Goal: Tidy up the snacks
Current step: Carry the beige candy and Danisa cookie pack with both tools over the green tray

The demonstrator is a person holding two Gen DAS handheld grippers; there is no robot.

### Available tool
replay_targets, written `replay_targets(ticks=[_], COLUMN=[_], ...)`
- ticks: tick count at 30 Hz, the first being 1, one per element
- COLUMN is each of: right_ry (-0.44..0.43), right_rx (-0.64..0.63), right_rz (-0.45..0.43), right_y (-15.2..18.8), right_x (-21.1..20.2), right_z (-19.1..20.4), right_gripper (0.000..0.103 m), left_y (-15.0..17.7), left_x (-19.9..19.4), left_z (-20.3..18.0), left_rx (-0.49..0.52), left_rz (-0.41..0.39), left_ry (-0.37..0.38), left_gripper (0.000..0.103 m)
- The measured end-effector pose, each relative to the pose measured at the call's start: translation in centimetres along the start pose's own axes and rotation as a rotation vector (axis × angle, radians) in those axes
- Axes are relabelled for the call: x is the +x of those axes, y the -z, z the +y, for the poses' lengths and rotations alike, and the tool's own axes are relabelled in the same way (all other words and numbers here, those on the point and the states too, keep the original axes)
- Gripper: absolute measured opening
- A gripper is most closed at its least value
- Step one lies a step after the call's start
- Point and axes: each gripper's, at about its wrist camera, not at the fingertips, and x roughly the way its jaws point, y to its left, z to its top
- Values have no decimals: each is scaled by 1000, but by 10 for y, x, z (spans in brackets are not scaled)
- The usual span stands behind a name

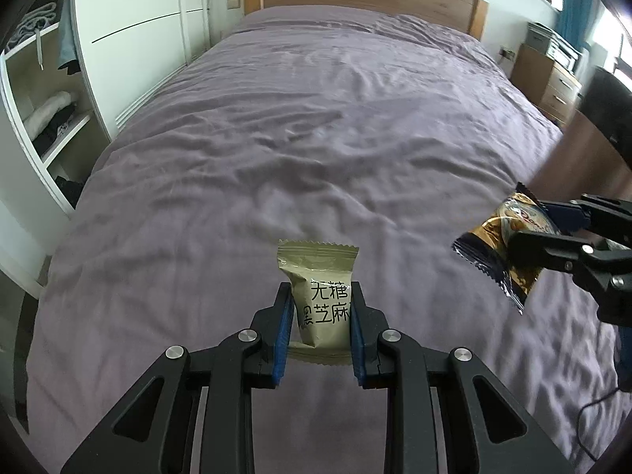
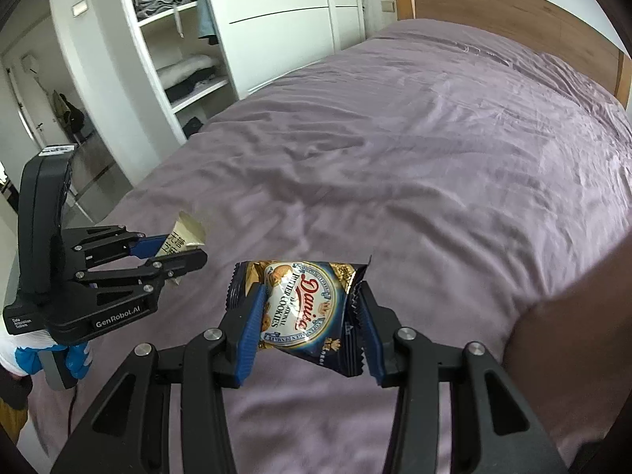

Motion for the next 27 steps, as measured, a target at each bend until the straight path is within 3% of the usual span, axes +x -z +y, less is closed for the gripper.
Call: replay_targets(ticks=[12,21,27], right_ry=[-1,171,301], right_rx=[45,180,297], right_rz=[-4,-25,-72], right_y=[98,194,246], right_x=[-116,-222,-292], right_z=[8,-52,-107], right_gripper=[0,0,0], left_y=[51,85,84], left_x=[-81,-119,-131], left_z=[-83,-182,-265], left_rx=[64,177,272], left_rz=[24,62,69], left_ry=[115,229,321], left_gripper=[22,22,22])
